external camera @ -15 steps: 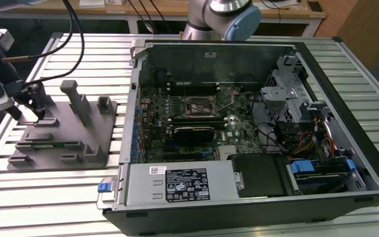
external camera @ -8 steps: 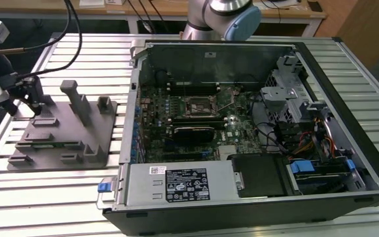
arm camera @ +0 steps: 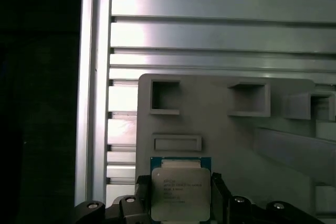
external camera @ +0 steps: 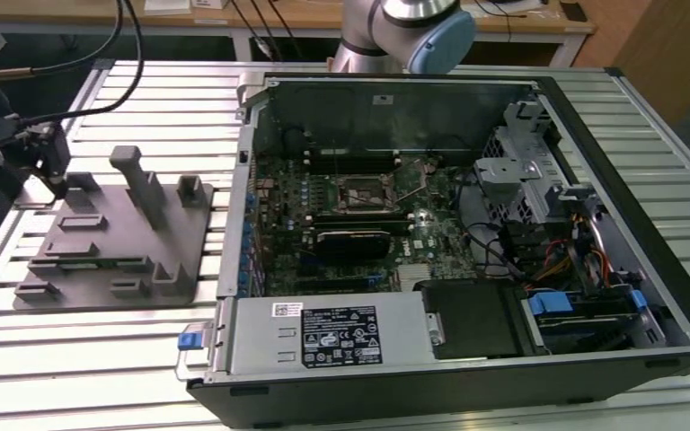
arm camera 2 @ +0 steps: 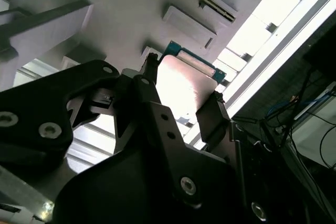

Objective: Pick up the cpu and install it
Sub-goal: 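Pick up the cpu and move it towards the insertion slot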

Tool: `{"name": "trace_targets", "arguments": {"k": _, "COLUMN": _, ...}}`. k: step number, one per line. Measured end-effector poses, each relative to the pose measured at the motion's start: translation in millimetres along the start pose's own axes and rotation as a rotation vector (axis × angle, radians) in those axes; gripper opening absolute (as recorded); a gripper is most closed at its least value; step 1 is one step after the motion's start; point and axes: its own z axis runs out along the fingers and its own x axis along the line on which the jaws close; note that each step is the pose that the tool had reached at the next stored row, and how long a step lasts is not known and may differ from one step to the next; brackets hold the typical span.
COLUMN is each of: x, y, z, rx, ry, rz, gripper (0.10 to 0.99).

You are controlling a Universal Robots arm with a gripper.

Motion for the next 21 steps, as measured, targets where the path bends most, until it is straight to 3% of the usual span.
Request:
{"name": "trace_targets", "arguments": {"k": 7, "x": -0.4, "y": 1.1, "z": -19.2, "rx": 0.0, "ry": -0.0002, "rz": 0.0, "gripper": 0.545}}
{"name": "trace_targets", "arguments": {"k": 16, "x": -0.9, "y": 2.8, "z": -38.2, "rx": 0.0, "ry": -0.0011, "rz": 0.0, "gripper": 0.545}}
{"name": "trace_targets", "arguments": {"k": 18, "x": -1.2, "y": 3.6, "z": -48.2, "rx": 0.0, "ry": -0.0019, "rz": 0.0, "gripper": 0.545}}
{"name": "trace_targets", "arguments": {"k": 21, "x": -1.4, "y": 4.1, "z": -55.9, "rx": 0.0, "ry": -0.0022, "rz": 0.0, "gripper": 0.545}}
